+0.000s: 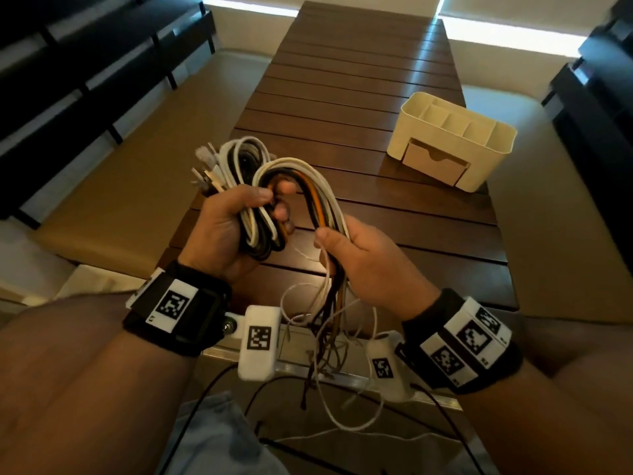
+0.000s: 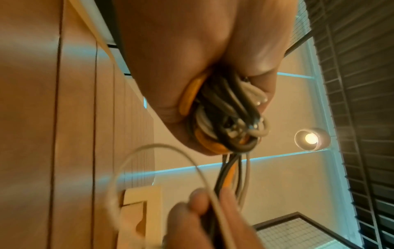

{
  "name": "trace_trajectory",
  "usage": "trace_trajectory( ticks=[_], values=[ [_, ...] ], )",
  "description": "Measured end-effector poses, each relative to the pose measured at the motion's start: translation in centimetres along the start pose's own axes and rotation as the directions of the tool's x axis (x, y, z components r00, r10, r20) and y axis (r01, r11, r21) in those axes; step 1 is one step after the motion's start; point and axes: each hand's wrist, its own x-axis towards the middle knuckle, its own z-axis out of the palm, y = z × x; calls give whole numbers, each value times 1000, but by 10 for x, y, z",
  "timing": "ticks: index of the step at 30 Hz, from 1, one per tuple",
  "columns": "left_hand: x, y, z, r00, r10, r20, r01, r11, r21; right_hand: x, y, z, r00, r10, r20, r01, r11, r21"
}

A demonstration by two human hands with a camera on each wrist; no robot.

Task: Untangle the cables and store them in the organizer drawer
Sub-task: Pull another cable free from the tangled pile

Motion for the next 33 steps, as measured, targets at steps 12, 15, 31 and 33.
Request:
trace_trajectory(
  ticks=[12, 15, 31, 33],
  values=[
    [-2, -20, 9, 995, -17, -96, 30, 990, 140, 2, -10, -9, 999, 37, 8, -37, 998, -55],
    [-2, -22, 13, 997, -22, -70, 34, 983, 179, 1, -10, -14, 997, 64, 31, -59, 986, -154],
    [0, -41, 24, 993, 108, -39, -91, 950, 298, 3, -15, -14, 994, 57, 96, 5, 834, -552],
    [-1, -45, 26, 989, 149, -25, -132, 931, 340, 3, -14, -14, 994, 74, 86, -8, 803, -596]
  ],
)
